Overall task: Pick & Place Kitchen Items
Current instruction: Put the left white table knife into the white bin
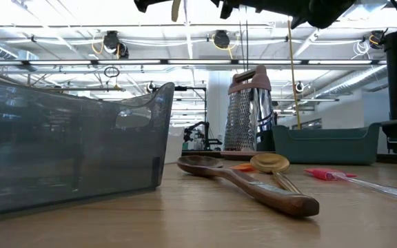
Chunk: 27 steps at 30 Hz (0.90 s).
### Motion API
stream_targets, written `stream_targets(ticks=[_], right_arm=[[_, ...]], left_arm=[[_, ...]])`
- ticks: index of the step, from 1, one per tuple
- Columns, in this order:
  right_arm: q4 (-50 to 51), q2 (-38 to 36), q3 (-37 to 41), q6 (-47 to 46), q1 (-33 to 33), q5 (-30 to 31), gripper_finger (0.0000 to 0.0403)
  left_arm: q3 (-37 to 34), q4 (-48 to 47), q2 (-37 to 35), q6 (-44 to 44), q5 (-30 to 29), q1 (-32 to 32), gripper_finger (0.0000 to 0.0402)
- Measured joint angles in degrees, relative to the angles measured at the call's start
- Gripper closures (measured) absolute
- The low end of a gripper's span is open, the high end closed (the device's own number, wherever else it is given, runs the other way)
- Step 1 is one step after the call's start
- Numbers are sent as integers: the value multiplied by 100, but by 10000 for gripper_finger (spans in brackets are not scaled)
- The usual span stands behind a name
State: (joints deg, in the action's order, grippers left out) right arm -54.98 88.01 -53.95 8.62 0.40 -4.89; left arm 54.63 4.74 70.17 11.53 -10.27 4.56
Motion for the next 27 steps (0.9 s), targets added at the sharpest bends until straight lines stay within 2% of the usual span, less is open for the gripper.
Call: stream_targets(ticks=[4,10,16,22,27], right_arm=[[0,0,0,95,0,17,359],[-2,0,0,118,0,42,356],[48,0,0,118,0,42,350],[450,-6,-9,65,-2,98,319],[1371,-8,-11,73,9,739,287]], left_arm=[[0,-3,0,0,-3,-2,299],[0,-11,0,7,-25,-2,352],[0,-30,0,-140,-23,-2,351],[-2,-303,0,-484,-63,-2,348],[-4,-822,2,-808,-722,-8,352]])
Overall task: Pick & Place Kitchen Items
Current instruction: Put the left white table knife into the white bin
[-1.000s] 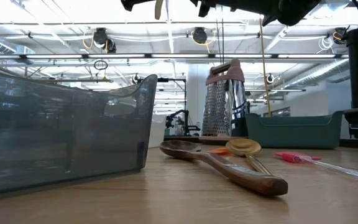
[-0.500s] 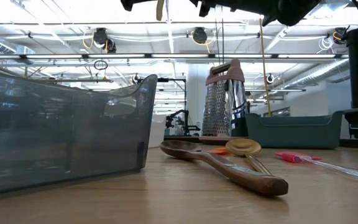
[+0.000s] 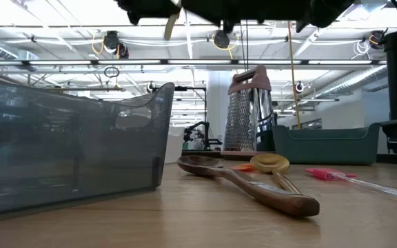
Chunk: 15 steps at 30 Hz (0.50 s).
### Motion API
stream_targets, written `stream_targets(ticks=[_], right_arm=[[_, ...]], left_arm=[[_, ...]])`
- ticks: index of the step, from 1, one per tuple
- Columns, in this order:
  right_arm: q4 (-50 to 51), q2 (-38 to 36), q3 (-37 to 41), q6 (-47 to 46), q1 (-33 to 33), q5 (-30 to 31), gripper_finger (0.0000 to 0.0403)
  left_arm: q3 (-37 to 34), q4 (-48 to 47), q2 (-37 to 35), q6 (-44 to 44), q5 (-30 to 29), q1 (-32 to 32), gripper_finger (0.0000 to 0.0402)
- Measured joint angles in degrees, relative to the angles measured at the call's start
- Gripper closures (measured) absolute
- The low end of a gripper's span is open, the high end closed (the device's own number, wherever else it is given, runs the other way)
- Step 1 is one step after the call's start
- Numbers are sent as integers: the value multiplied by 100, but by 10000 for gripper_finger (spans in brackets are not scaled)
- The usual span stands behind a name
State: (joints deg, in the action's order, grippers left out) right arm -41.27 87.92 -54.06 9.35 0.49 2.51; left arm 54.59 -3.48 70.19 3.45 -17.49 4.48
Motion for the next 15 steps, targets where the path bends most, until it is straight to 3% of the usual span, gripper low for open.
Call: stream_targets(ticks=[7,15], right_arm=[[1433,8,2,-647,0,498,260],[1838,8,4,-1018,2,489,262]], left_arm=[[0,-1551,-2,-901,-938,-27,352],[0,-3623,-2,-2585,-620,-297,352]])
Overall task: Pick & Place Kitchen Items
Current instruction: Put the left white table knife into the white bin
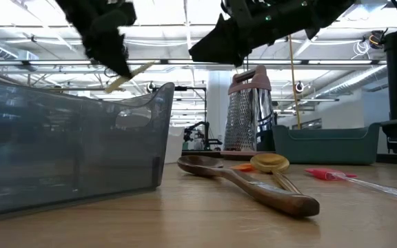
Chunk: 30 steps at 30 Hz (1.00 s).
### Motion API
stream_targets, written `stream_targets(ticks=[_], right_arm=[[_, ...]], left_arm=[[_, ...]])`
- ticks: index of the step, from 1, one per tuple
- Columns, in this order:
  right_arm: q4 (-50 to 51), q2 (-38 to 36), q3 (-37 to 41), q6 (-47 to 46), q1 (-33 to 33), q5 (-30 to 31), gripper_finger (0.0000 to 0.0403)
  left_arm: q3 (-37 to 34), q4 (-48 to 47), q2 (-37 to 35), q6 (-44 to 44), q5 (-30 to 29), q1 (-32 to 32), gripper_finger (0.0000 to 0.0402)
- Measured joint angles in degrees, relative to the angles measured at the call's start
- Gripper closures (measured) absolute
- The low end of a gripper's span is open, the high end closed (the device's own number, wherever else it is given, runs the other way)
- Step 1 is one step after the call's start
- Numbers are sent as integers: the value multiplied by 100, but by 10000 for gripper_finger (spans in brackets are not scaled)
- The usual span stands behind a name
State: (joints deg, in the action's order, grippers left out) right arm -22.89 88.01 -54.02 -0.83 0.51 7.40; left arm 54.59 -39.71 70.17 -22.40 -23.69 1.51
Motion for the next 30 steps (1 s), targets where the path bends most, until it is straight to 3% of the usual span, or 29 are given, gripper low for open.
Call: stream_targets(ticks=[7,17,24,30], right_arm=[[-1,0,1,-1,0,0,262],[1,0,0,58,-2,2,261],[1,0,2,60,-2,2,261],[-33,0,2,62,-2,2,261]], left_arm=[[0,-959,0,-824,1090,-350,352],[0,-1131,0,-1577,3329,-535,352],[4,-1396,244,-2169,3803,-637,352],[141,-1451,697,-1806,4843,-903,352]])
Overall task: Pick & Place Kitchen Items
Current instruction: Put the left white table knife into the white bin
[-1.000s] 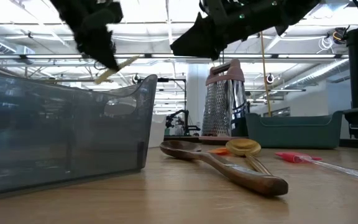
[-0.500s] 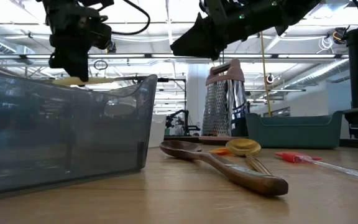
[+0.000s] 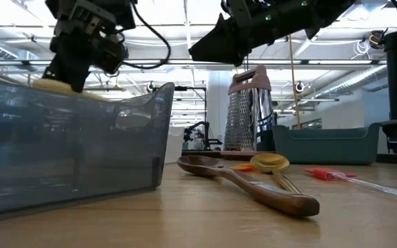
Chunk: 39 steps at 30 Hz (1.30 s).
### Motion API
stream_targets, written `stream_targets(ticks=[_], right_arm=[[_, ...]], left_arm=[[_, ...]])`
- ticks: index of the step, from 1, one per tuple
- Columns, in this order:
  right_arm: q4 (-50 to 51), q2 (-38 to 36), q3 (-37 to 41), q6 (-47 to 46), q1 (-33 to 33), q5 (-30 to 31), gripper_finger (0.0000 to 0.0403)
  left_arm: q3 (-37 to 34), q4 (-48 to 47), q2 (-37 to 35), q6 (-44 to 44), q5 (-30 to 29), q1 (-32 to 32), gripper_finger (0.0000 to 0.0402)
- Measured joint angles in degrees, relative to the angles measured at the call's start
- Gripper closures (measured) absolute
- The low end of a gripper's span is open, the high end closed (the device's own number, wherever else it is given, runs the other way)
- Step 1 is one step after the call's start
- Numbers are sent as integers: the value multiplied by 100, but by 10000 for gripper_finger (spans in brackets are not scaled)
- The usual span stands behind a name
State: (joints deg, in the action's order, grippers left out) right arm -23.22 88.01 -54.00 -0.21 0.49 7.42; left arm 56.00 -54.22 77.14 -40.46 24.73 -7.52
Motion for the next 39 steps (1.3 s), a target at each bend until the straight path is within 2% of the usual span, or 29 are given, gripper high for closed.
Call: stream_targets(ticks=[5,9,15,22,30,35,39], right_arm=[[0,0,0,0,0,0,261],[-4,0,0,130,0,2,261],[-2,0,0,424,0,0,261],[26,0,0,433,0,-10,262],[37,0,0,433,0,-13,262],[37,0,2,397,0,-15,262],[38,0,2,391,0,-16,262]], left_arm=[[951,-998,375,234,-107,-223,352],[1800,-2157,869,415,-549,-389,352],[2312,-3290,1834,1107,-725,-558,333],[2326,-3527,2621,1663,-841,-734,346],[2333,-3588,2619,1901,-845,-947,333],[2333,-3426,2645,1975,-1279,-1072,331],[2333,-3033,2663,2145,-1344,-1188,331]])
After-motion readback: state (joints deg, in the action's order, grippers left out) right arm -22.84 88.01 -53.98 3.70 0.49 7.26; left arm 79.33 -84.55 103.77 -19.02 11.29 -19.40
